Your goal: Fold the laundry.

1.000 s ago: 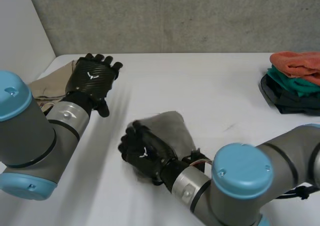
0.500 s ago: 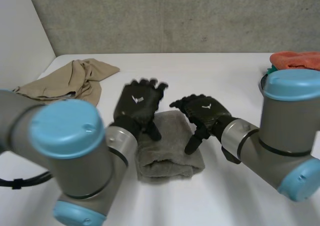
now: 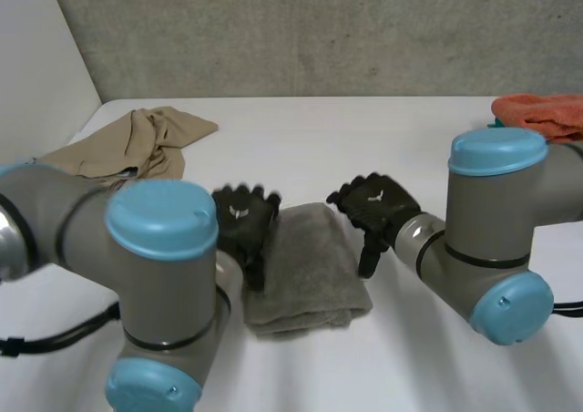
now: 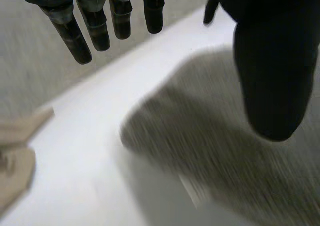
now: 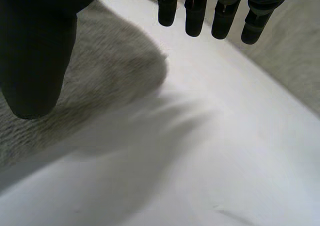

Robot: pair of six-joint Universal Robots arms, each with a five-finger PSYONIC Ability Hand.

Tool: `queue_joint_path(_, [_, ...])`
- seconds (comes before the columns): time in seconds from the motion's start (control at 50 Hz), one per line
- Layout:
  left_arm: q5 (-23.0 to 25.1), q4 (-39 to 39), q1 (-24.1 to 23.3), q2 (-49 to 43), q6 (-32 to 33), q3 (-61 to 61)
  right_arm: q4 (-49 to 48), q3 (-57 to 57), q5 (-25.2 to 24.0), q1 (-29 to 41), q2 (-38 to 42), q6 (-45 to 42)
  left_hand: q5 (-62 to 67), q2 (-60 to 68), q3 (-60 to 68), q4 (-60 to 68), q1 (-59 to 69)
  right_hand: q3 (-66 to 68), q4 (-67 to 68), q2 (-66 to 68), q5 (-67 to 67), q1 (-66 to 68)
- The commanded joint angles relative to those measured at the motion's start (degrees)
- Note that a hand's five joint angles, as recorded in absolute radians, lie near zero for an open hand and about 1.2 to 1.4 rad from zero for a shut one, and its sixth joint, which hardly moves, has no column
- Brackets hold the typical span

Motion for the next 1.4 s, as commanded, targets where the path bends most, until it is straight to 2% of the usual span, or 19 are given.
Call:
queue_joint_path(0.02, [9.57,-0.24,1.71,4.44,4.26,6.44,-7.36,10.29,0.91,2.75,-9.51,-0.19,-1.93,-0.81,-1.34,-0.78,-0.11,-1.87,-1.86,-2.20,-2.39,-2.84])
queue_joint_path(0.12, [21.87,-1.38,4.44,6.12,4.79,11.01,-15.35,21.00,1.09,7.75,-11.54,-0.89,-1.09,0.03,-0.49,0.06,0.73,-1.87,-1.86,-2.20,-2.39,-2.84])
queue_joint_path(0.14, [26.50,-3.21,4.88,6.03,4.79,12.50,-16.50,22.07,1.09,8.64,-11.37,-1.07,-0.59,0.53,0.01,0.56,1.23,-1.87,-1.86,-2.20,-2.39,-2.84])
queue_joint_path(0.22, [36.45,-8.66,5.15,5.60,4.70,15.93,-22.56,25.77,1.35,11.72,-9.79,-1.77,-1.08,0.04,-0.49,0.06,0.73,-1.87,-1.86,-2.20,-2.39,-2.84])
queue_joint_path(0.3, [40.61,-10.88,5.32,4.89,4.70,17.00,-26.61,26.56,1.09,11.90,-6.10,-1.95,-1.09,0.03,-0.49,0.06,0.73,-1.87,-1.86,-2.20,-2.39,-2.84])
queue_joint_path(0.44, [40.44,-10.88,5.06,3.66,4.79,16.64,-33.02,25.25,1.00,11.90,-1.01,-4.66,-1.59,-0.47,-1.00,-0.44,0.22,-1.87,-1.86,-2.20,-2.39,-2.84])
queue_joint_path(0.62, [40.44,-10.79,5.23,3.57,4.61,16.64,-37.34,23.40,0.83,11.90,0.76,-8.45,-1.76,-0.64,-1.17,-0.61,0.06,0.89,0.90,0.56,0.37,-0.07])
queue_joint_path(0.8, [40.52,-10.79,5.50,3.66,4.35,16.73,-38.13,19.54,0.12,11.90,4.80,-8.36,-1.93,-0.81,-1.34,-0.78,-0.11,19.89,19.90,19.56,19.37,18.93])
queue_joint_path(0.86, [40.52,-10.79,5.50,3.66,4.35,16.73,-38.05,18.66,0.21,11.81,5.50,-8.36,-1.76,-0.64,-1.17,-0.61,0.05,20.08,20.09,19.75,19.56,19.11])
queue_joint_path(0.96, [40.52,-10.79,5.59,3.66,4.35,16.73,-37.96,17.60,0.12,11.81,5.59,-8.01,-1.76,-0.64,-1.17,-0.61,0.06,27.63,27.64,27.30,27.11,26.66])
queue_joint_path(0.98, [40.61,-10.79,5.67,3.66,4.35,16.73,-37.78,17.16,0.12,11.81,5.59,-8.01,-1.93,-0.81,-1.33,-0.78,-0.11,37.64,37.65,37.31,37.12,36.68])
queue_joint_path(1.04, [40.61,-10.79,5.67,3.75,4.35,16.82,-37.78,16.55,0.30,11.72,5.68,-8.01,-1.93,-0.81,-1.34,-0.78,-0.11,54.66,54.67,54.33,54.14,53.70])
queue_joint_path(1.08, [40.61,-10.79,5.67,3.75,4.35,16.82,-37.69,16.28,0.39,11.72,5.77,-8.10,-1.93,-0.81,-1.34,-0.78,-0.11,57.08,57.09,56.75,56.56,56.11])
queue_joint_path(1.12, [40.61,-10.79,5.76,3.75,4.35,16.82,-37.43,15.67,0.74,11.63,5.68,-8.01,-1.76,-0.64,-1.17,-0.61,0.05,53.42,53.42,53.09,52.90,52.45])
queue_joint_path(1.14, [40.61,-10.79,5.76,3.75,4.26,16.73,-37.08,15.66,0.82,11.63,5.51,-8.27,-1.76,-0.64,-1.17,-0.61,0.06,46.23,46.24,45.90,45.71,45.26])
queue_joint_path(1.16, [40.53,-10.79,5.85,3.75,4.35,16.73,-36.03,16.10,0.91,11.46,4.90,-8.36,-1.93,-0.81,-1.33,-0.78,-0.11,25.34,25.35,25.01,24.82,24.37])
queue_joint_path(1.2, [40.52,-10.88,5.94,3.75,4.44,16.64,-34.45,16.54,0.91,11.20,4.54,-8.10,-1.76,-0.64,-1.17,-0.61,0.06,10.56,10.57,10.23,10.04,9.59])
queue_joint_path(1.32, [40.52,-10.88,5.94,3.83,4.35,16.64,-27.77,18.38,0.21,10.41,2.43,-7.48,-1.76,-0.64,-1.17,-0.61,0.06,6.80,6.81,6.47,6.28,5.83])
queue_joint_path(1.4, [40.52,-10.88,6.02,3.83,4.35,16.64,-27.50,19.88,0.21,10.05,1.90,-7.57,-1.76,-0.64,-1.17,-0.61,0.06,6.29,6.30,5.96,5.77,5.32])
